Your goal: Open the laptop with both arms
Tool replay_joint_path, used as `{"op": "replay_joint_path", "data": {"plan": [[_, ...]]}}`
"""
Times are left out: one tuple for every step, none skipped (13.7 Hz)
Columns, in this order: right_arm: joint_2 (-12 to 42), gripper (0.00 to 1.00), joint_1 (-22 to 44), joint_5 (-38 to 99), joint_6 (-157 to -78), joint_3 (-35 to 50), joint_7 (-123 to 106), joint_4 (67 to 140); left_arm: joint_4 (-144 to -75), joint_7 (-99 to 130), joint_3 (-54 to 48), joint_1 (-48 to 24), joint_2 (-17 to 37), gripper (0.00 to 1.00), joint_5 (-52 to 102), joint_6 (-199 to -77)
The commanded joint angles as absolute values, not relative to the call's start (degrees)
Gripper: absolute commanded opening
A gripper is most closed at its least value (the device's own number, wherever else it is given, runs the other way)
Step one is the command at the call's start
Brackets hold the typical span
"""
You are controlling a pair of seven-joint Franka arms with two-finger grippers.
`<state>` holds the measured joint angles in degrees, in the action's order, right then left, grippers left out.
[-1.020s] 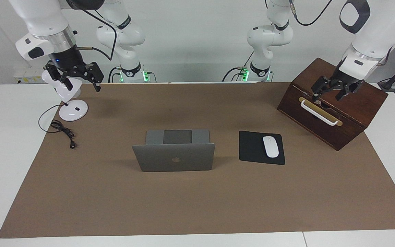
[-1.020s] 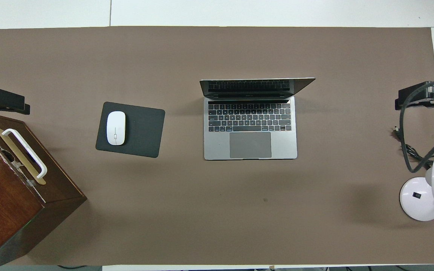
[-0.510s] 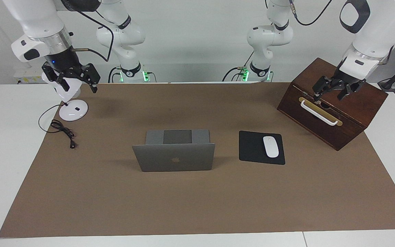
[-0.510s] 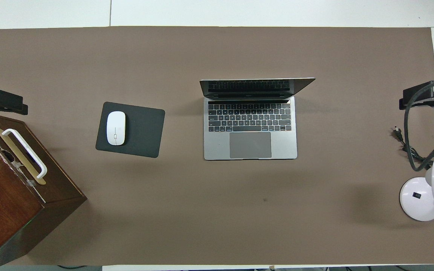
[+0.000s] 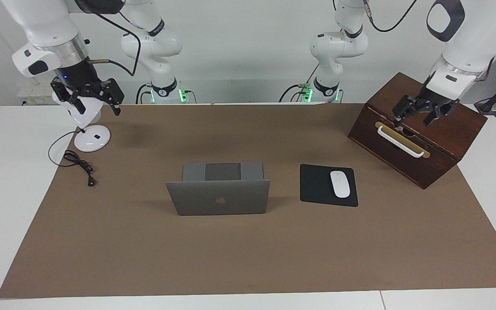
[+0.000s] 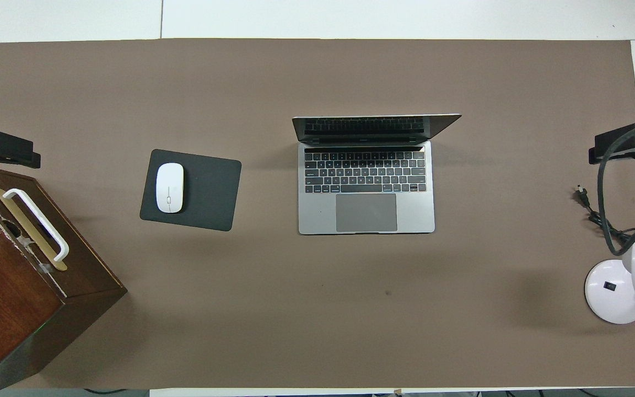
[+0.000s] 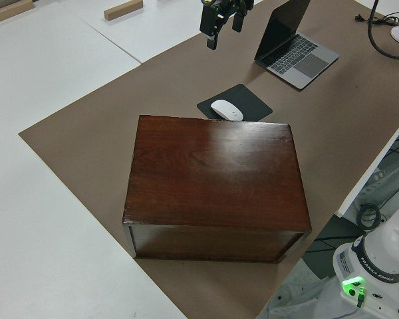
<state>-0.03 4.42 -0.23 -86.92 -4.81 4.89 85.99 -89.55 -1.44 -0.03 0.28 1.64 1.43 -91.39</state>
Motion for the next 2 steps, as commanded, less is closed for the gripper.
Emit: {"op": "replay_joint_path", "data": {"plan": [[-1.6,1.0,4.6,0.7,-87.7,-5.5,3.5,88.1,-89.6,-1.1,0.2,0.2,1.0,1.0,0.5,-90.9],[-1.6,1.0,4.5,0.7,-87.5,-5.5,3.3,88.1,-89.6,-1.1,0.2,0.2,1.0,1.0,0.5,-90.9]]}}
